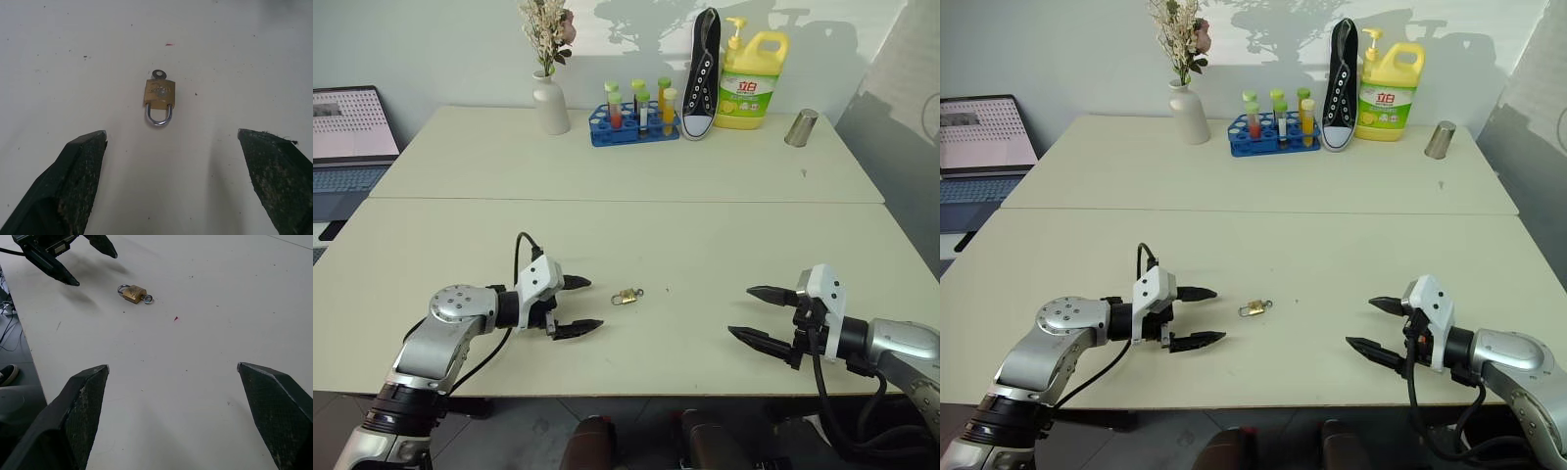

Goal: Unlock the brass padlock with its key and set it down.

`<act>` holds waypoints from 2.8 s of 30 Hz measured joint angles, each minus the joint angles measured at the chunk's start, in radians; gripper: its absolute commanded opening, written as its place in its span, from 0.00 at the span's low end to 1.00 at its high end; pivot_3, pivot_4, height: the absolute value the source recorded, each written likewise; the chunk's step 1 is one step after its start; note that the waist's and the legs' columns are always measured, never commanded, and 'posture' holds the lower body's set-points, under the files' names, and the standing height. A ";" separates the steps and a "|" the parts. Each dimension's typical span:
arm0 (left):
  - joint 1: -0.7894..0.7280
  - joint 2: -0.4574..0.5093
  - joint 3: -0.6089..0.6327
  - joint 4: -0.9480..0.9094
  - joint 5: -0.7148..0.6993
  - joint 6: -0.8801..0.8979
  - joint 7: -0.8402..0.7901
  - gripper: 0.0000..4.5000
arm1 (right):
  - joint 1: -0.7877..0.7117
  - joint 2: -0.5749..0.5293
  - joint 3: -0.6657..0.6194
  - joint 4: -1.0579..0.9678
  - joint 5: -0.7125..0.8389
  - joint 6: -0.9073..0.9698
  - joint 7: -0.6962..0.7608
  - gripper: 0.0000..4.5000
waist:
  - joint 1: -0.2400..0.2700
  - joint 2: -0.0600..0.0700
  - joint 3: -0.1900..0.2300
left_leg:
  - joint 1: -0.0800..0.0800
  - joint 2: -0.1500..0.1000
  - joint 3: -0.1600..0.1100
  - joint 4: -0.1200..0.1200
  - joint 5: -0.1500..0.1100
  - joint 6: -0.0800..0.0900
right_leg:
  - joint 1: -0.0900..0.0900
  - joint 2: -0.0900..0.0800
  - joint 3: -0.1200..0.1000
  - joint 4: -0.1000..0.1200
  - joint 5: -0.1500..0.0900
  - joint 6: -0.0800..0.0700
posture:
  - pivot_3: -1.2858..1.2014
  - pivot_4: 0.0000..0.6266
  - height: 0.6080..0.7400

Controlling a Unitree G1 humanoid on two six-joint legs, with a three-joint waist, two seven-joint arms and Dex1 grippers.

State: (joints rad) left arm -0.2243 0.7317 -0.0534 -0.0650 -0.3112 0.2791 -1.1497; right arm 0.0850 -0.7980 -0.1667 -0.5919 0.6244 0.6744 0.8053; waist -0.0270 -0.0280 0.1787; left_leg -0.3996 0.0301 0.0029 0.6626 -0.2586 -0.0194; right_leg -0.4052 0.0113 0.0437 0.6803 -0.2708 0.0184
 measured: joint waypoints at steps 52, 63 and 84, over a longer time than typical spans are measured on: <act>-0.277 -0.255 -0.223 0.294 0.257 -0.108 0.098 1.00 | 0.080 0.019 0.011 -0.131 -0.050 -0.025 -0.062 0.98 | -0.001 -0.001 -0.001 | 0.000 -0.001 -0.001 0.001 0.000 0.000 | 0.001 0.002 0.000 0.001 0.000 0.000 | 0.52 0.24 1.00; -0.266 -0.168 -0.204 0.255 0.234 -0.033 0.068 1.00 | 0.077 0.026 0.013 -0.134 -0.042 -0.013 -0.082 0.98 | -0.004 -0.001 -0.001 | 0.000 0.000 -0.001 0.001 0.000 0.000 | 0.001 0.002 0.000 0.001 0.000 0.000 | 0.52 0.24 1.00; -0.257 -0.165 -0.218 0.226 0.238 -0.008 0.027 0.44 | 0.066 0.028 0.027 -0.134 -0.042 -0.013 -0.087 0.99 | -0.001 -0.001 -0.001 | 0.000 -0.001 -0.001 0.001 0.000 0.000 | 0.001 0.001 0.000 0.001 0.000 0.000 | 0.52 0.24 1.00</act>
State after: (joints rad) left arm -0.4814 0.5672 -0.2718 0.1608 -0.0736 0.2715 -1.1226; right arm 0.1513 -0.7699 -0.1395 -0.7261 0.5825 0.6613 0.7183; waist -0.0280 -0.0289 0.1777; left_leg -0.3994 0.0295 0.0023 0.6638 -0.2586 -0.0194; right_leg -0.4043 0.0126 0.0438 0.6810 -0.2705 0.0188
